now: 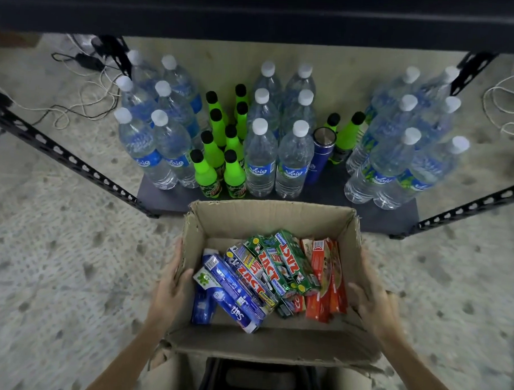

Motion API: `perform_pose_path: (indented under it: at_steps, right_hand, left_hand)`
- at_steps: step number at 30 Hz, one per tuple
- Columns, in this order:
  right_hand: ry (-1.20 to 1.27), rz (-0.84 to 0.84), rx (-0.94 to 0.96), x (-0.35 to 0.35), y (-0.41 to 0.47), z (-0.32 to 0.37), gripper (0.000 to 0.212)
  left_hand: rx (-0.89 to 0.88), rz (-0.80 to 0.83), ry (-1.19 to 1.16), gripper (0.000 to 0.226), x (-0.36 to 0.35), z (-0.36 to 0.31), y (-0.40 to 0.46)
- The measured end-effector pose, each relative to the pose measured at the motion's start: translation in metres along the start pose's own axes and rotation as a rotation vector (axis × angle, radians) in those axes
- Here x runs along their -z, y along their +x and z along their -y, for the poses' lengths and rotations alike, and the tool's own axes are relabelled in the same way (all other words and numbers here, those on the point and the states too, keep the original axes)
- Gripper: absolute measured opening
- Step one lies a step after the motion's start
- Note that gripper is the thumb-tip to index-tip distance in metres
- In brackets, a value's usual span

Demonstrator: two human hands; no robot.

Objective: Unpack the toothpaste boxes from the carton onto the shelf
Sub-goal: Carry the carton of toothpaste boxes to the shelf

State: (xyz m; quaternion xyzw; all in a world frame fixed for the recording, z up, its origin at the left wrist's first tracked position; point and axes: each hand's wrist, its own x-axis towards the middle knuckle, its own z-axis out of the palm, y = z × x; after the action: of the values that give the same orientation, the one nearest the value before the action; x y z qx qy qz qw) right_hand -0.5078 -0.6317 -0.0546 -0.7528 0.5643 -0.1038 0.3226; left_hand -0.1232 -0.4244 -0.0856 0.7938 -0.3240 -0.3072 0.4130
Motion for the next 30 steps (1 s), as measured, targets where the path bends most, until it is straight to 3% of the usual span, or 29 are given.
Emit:
perform_pose_path:
  at_steps: [7,18,23,27,30]
  right_hand:
    - [0.013,-0.013,0.017,-0.015,0.013,-0.004,0.079]
    - [-0.052,-0.117,0.040,-0.061,0.006,-0.015,0.083]
    - [-0.021,-0.067,0.050,-0.062,0.001,-0.012,0.083]
    - [-0.141,-0.071,0.047,-0.065,-0.002,-0.017,0.087]
    - [-0.134,-0.057,0.062,-0.066,0.000,-0.015,0.087]
  left_hand:
    - [-0.025,-0.013,-0.033,0.068,-0.002,0.022,0.014]
    - [-0.103,-0.024,0.217,0.068,-0.015,0.038,0.013]
    - [-0.022,0.013,0.202,0.063,-0.023,0.023,0.000]
    - [0.029,-0.008,0.225,0.065,-0.024,0.029,0.001]
    - [-0.021,-0.081,0.245,0.071,-0.020,0.032,0.005]
